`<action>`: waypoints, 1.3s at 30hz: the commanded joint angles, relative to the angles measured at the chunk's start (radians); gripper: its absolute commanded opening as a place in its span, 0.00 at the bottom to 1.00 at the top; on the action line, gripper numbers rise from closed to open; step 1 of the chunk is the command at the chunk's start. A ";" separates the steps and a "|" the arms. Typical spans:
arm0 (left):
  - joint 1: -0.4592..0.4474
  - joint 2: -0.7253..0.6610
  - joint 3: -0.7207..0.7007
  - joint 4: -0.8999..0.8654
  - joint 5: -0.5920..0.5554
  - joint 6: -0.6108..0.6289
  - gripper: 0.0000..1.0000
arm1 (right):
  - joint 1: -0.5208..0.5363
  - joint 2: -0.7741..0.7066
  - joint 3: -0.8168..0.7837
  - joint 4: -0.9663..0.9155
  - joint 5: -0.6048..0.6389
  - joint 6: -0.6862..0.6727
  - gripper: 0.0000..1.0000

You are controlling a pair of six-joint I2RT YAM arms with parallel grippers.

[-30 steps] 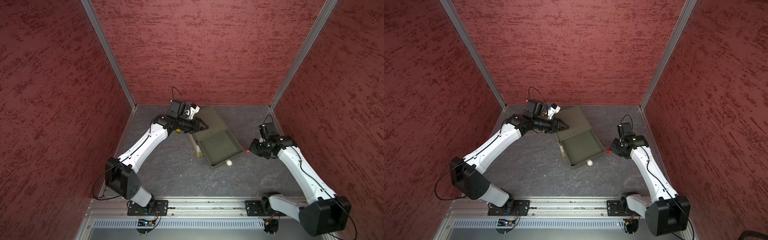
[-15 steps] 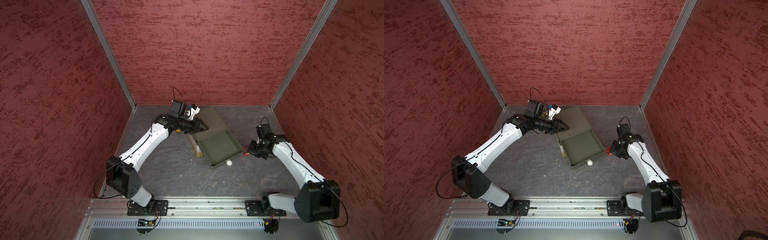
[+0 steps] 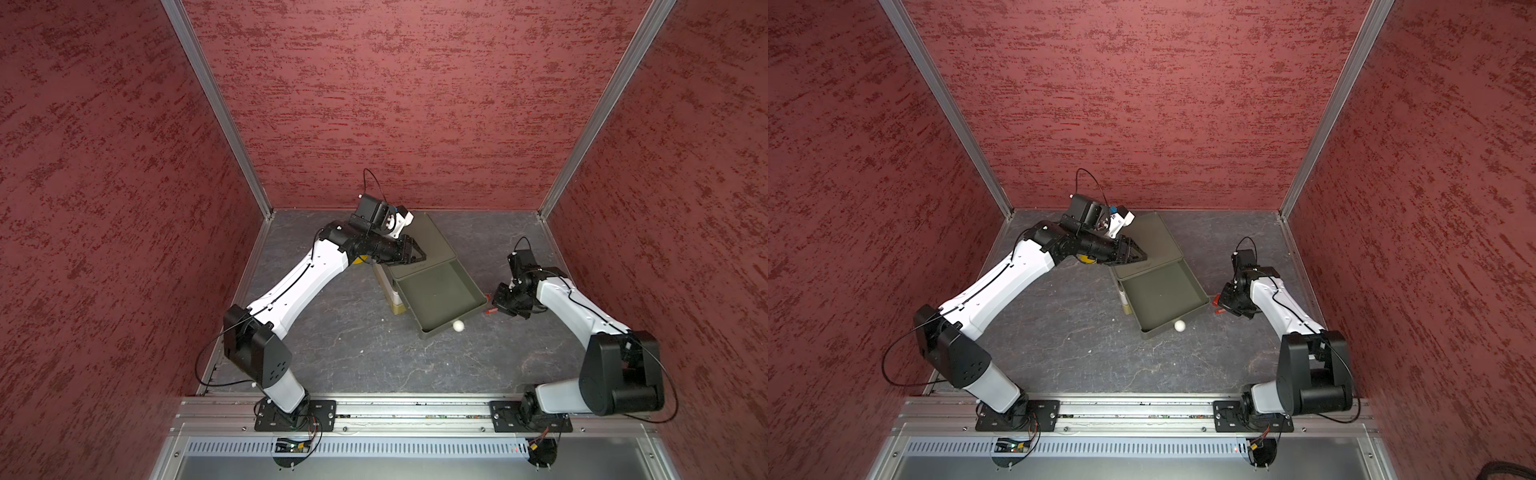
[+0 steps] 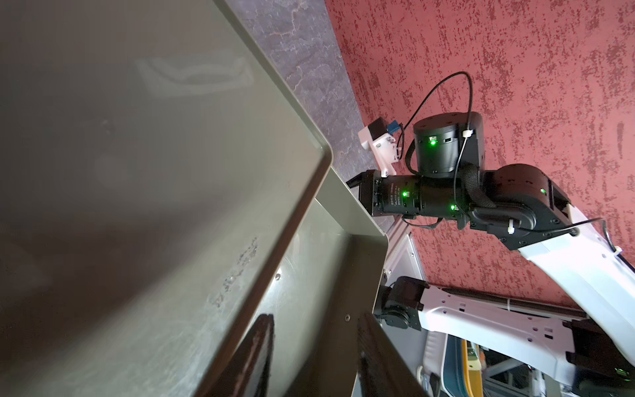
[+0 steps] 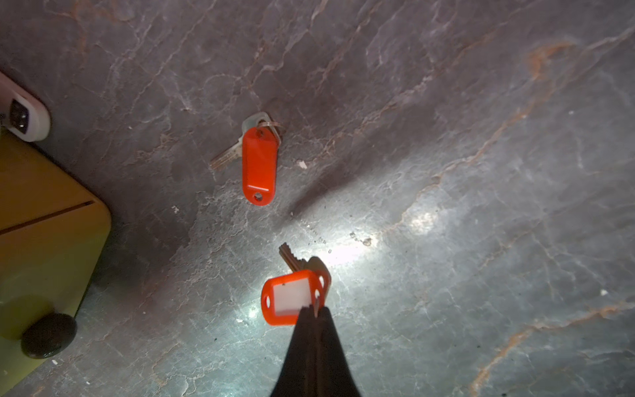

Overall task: Take the keys out of the drawer
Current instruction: Place the key at the center of the board.

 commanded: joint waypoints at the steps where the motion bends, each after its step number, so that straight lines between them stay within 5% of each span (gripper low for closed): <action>1: -0.004 0.026 0.031 -0.047 -0.061 0.037 0.43 | -0.016 0.028 -0.006 0.059 -0.014 -0.024 0.00; 26: 0.000 0.077 0.060 -0.079 -0.091 0.048 0.43 | -0.047 0.235 0.060 0.130 -0.021 -0.081 0.00; 39: 0.000 0.080 0.050 -0.080 -0.087 0.046 0.43 | -0.050 0.255 0.077 0.125 -0.020 -0.098 0.22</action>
